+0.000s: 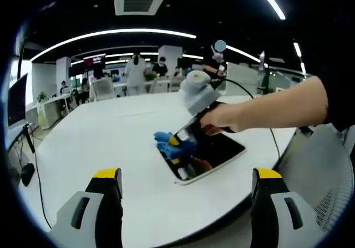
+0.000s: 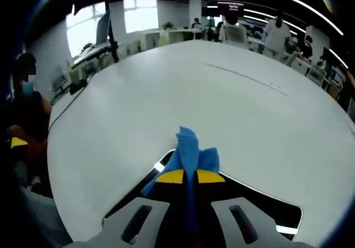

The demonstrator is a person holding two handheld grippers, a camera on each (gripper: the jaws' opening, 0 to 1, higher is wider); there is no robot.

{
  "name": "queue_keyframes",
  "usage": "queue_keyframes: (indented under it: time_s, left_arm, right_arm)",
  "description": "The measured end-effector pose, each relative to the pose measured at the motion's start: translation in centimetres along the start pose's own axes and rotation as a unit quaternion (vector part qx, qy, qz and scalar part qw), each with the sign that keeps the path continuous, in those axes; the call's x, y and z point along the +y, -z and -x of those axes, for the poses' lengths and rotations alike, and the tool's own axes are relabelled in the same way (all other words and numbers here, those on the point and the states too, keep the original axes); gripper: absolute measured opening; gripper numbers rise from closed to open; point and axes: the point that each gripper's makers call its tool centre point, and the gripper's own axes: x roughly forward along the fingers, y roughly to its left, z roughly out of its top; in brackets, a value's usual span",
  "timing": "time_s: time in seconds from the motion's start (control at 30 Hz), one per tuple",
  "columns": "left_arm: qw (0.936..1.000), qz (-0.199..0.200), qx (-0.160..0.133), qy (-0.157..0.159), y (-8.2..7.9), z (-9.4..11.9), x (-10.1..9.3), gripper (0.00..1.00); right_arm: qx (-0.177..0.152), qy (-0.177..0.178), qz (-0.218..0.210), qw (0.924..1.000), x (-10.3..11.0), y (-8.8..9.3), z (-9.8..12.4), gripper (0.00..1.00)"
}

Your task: Wipe the mirror surface with the cleaning cloth until all visible marks leave the cleaned area.

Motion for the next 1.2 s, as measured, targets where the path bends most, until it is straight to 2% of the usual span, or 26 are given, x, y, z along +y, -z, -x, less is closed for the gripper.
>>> queue_keyframes:
  time_s: [0.27,0.47,0.63,1.2]
  left_arm:
    - [1.0,0.002,0.0,0.0,0.0,0.0,0.0,0.96]
    - [1.0,-0.001,-0.006,-0.004,-0.2,0.0,0.3,0.98]
    - [1.0,0.0,-0.007,-0.003,-0.2,0.0,0.3,0.98]
    - [1.0,0.0,-0.005,-0.001,-0.2,0.0,0.1,0.97]
  right_arm:
    - [0.0,-0.019,0.003,0.9998,1.5,-0.6,-0.6,0.01]
    - [0.006,-0.018,0.006,0.9998,1.4,-0.7,-0.7,0.0]
    - [0.013,-0.022,0.028,0.9993,1.8,-0.5,-0.7,0.0]
    - [0.019,-0.04,0.043,0.9981,3.3,0.5,0.3,0.0]
